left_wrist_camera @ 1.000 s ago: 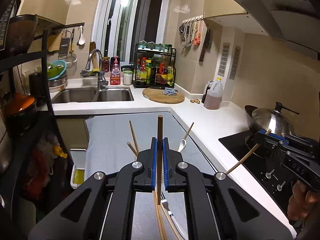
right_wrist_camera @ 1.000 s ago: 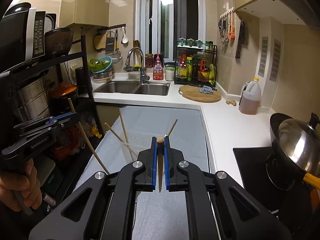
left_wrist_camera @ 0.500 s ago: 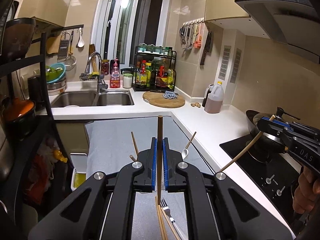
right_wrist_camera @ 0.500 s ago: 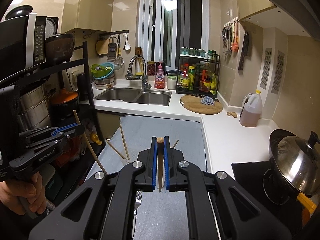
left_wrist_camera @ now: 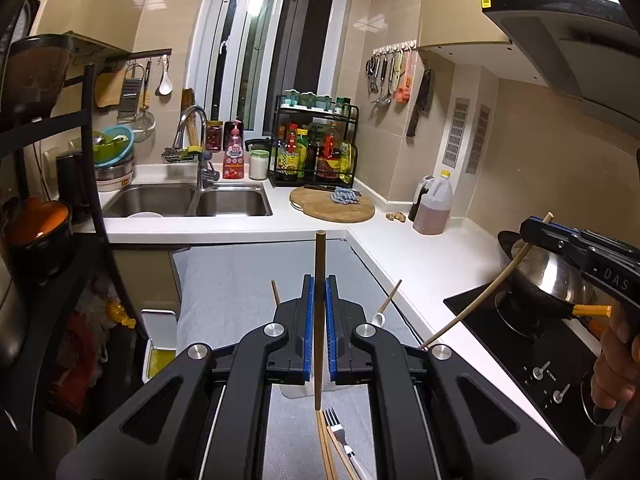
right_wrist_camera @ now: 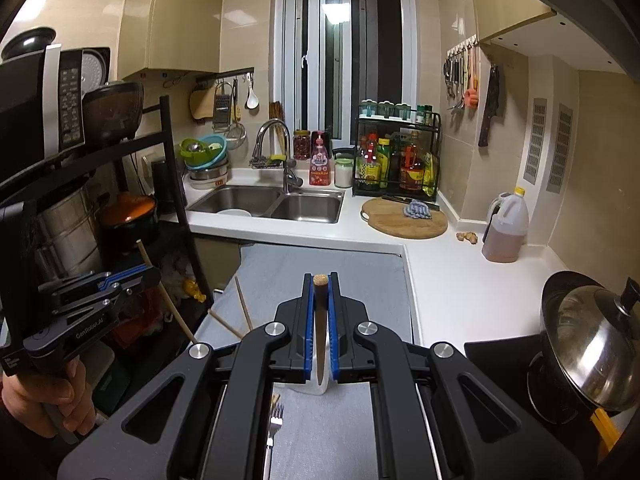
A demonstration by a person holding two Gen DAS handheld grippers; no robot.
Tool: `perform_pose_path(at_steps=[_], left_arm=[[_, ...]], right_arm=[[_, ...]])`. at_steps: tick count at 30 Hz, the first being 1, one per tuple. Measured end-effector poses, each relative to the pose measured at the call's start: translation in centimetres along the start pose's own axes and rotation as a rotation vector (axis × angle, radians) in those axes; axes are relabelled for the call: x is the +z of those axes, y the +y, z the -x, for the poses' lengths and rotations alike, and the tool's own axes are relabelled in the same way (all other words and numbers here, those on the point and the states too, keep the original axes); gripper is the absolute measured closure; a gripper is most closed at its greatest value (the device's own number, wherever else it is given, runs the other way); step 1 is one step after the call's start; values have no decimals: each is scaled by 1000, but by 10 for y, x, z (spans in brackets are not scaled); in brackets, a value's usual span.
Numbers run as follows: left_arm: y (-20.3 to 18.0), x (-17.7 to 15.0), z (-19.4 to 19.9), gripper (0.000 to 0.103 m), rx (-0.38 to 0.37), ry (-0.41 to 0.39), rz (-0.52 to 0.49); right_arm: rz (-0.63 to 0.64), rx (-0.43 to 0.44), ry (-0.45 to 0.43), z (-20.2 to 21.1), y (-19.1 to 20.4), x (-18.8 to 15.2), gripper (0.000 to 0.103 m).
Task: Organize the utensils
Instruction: 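Lift both held chopsticks and carry them over the clear container, then open both tools to drop the chopsticks into the container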
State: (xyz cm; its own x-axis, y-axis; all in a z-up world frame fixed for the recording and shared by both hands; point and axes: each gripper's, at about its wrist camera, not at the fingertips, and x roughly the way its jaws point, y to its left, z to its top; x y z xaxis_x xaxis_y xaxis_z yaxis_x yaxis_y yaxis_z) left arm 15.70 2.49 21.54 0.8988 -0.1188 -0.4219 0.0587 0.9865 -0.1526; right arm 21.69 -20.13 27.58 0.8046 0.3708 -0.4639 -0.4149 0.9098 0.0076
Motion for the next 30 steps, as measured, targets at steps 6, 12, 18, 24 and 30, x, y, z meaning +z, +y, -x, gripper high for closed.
perform_pose_path(at_steps=[6, 12, 18, 24, 30], left_arm=[[8, 20, -6, 97, -25, -34, 28], [6, 39, -22, 97, -21, -69, 41], [6, 38, -67, 98, 5, -18, 26], [0, 23, -114, 97, 18, 98, -31], [0, 9, -144, 97, 14, 213, -73]], right_arm=[[-43, 44, -14, -21, -8, 25, 97], [-74, 72, -5, -57, -15, 28, 97], [-96, 88, 52, -101, -23, 9, 97], [-98, 95, 106, -136, -25, -18, 97], [-98, 105, 146, -156, -22, -36, 97]])
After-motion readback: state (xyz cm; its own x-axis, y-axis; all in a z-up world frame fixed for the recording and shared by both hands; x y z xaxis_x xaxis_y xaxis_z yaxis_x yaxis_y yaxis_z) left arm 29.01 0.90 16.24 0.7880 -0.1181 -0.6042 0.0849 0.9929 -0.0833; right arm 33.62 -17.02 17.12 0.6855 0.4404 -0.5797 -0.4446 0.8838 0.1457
